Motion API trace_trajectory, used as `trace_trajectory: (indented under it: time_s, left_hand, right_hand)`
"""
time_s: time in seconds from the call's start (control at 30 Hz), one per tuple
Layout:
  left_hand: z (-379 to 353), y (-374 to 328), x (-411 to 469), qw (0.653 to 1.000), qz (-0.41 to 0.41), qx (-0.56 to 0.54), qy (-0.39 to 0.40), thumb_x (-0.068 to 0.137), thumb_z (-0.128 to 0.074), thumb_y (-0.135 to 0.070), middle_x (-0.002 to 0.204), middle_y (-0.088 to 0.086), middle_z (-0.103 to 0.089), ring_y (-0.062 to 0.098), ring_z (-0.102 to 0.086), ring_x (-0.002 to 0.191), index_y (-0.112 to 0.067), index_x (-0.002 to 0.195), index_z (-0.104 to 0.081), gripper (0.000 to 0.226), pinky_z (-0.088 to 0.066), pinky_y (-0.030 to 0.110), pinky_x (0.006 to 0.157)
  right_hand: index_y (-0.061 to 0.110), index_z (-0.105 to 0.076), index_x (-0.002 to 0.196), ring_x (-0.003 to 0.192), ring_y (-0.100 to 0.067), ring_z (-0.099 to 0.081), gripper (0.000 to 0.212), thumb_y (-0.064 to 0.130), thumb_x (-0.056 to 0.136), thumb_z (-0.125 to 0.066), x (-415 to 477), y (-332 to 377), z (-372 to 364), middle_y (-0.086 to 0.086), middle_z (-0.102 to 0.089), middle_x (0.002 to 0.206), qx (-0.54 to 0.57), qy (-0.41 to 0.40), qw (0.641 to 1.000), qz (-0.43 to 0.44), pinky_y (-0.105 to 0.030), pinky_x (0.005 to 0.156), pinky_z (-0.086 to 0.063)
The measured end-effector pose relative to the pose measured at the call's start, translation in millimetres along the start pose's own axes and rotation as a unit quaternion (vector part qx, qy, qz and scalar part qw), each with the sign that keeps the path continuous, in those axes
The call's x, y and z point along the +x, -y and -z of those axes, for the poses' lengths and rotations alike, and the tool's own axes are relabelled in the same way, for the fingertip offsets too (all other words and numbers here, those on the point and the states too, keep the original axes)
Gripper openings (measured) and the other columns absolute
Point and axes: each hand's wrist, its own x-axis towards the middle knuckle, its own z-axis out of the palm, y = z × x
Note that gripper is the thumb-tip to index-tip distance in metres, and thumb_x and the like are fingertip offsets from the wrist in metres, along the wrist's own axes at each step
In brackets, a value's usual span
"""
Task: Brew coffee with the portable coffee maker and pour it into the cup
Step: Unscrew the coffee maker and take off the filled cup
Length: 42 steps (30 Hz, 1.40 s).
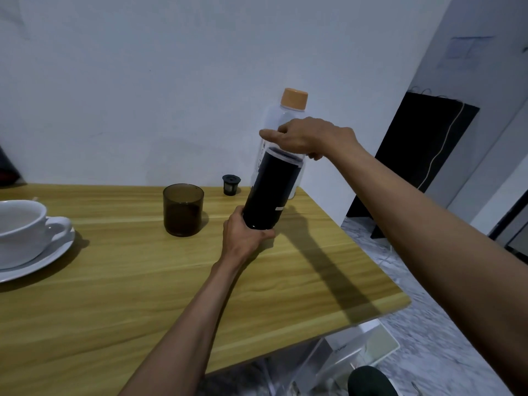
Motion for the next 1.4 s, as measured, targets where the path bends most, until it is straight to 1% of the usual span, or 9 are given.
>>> trace_trajectory:
  time_s: [0.27,0.37,0.47,0.63,0.8,0.97,1.13,1.3,1.4]
  left_hand:
    - [-0.6,-0.2,0.3,1.0,-0.001,-0.011,0.001,0.062,-0.089,-0.016,0.095,-0.02,-0.058,-0.006,-0.056,0.087,-0.018,0.124,-0.055,0.071,-0.044,0.002,0.057]
    - [-0.9,0.2,0.3,1.0,-0.002,-0.019,-0.006,0.061,-0.089,-0.014,0.094,-0.019,-0.061,-0.005,-0.058,0.085,-0.02,0.116,-0.056,0.065,-0.044,0.002,0.056]
    - [-0.9,0.9,-0.2,1.0,-0.005,-0.023,-0.004,0.061,-0.089,-0.012,0.095,-0.016,-0.062,-0.003,-0.058,0.085,-0.022,0.114,-0.054,0.063,-0.044,0.003,0.056]
    - [0.0,2.4,1.0,1.0,-0.005,-0.024,-0.002,0.063,-0.089,-0.012,0.096,-0.015,-0.061,-0.002,-0.058,0.086,-0.023,0.114,-0.052,0.064,-0.043,0.002,0.055]
    - [-1.5,1.6,1.5,1.0,-0.003,-0.024,0.006,0.064,-0.089,-0.013,0.098,-0.018,-0.059,-0.004,-0.056,0.087,-0.026,0.114,-0.05,0.065,-0.042,0.001,0.056]
    - [-0.8,3.8,2.1,1.0,-0.002,-0.024,-0.001,0.066,-0.087,-0.014,0.098,-0.019,-0.057,-0.006,-0.054,0.087,-0.025,0.118,-0.049,0.065,-0.044,0.004,0.057]
    - [-1.6,5.1,3.7,1.0,-0.001,-0.025,-0.001,0.064,-0.088,-0.014,0.099,-0.02,-0.058,-0.008,-0.054,0.089,-0.02,0.124,-0.051,0.07,-0.044,0.002,0.059]
    - [-2.1,5.5,5.6,1.0,0.007,-0.029,-0.004,0.064,-0.089,-0.015,0.098,-0.02,-0.057,-0.007,-0.054,0.088,-0.019,0.126,-0.051,0.073,-0.044,0.0,0.059]
    - [-1.5,7.6,5.6,1.0,0.004,-0.03,-0.002,0.064,-0.09,-0.015,0.099,-0.021,-0.057,-0.007,-0.054,0.089,-0.019,0.127,-0.05,0.074,-0.044,0.0,0.059]
  right_hand:
    - [-0.001,-0.047,0.139,0.129,-0.03,-0.047,0.042,0.022,0.107,-0.033,-46.3,13.1,31.9,-0.013,-0.047,0.138,-0.028,0.093,0.995,-0.026,-0.011,0.061,-0.041]
    - [0.014,-0.062,0.101,0.093,-0.02,-0.056,0.038,0.042,0.105,-0.037,-44.2,8.2,26.0,-0.004,-0.058,0.121,-0.039,0.058,0.997,-0.045,-0.018,0.058,-0.04]
    - [0.018,-0.057,0.132,0.095,-0.025,-0.059,0.076,0.075,0.094,-0.023,-28.7,13.1,9.6,-0.006,-0.054,0.139,0.013,0.048,0.998,-0.025,-0.033,0.081,-0.047]
    - [0.03,-0.048,0.133,0.106,-0.02,-0.054,0.04,0.047,0.098,-0.036,-21.9,4.3,9.7,0.004,-0.044,0.145,0.089,0.075,0.993,0.022,-0.034,0.065,-0.047]
    - [0.045,-0.039,0.146,0.104,-0.025,-0.061,0.092,0.095,0.072,-0.014,-15.0,7.6,-1.0,0.003,-0.045,0.15,0.054,0.02,0.998,0.008,-0.038,0.079,-0.05]
    - [0.03,-0.054,0.131,0.078,-0.025,-0.065,0.057,0.059,0.085,-0.037,-5.2,0.1,4.5,-0.005,-0.054,0.127,0.092,0.062,0.993,0.043,-0.028,0.057,-0.046]
    - [0.027,-0.063,0.118,0.077,-0.018,-0.062,0.1,0.098,0.064,-0.019,-2.9,-1.1,1.7,0.01,-0.058,0.108,0.053,0.014,0.998,-0.007,-0.035,0.069,-0.05]
    - [0.032,-0.052,0.135,0.079,-0.023,-0.067,0.056,0.055,0.086,-0.042,1.6,-3.0,3.4,-0.002,-0.056,0.126,0.138,0.059,0.987,0.059,-0.022,0.047,-0.05]
    - [0.027,-0.063,0.125,0.073,-0.018,-0.065,0.063,0.071,0.084,-0.045,0.9,-3.9,1.6,0.003,-0.064,0.103,0.087,0.015,0.994,0.059,-0.023,0.049,-0.046]
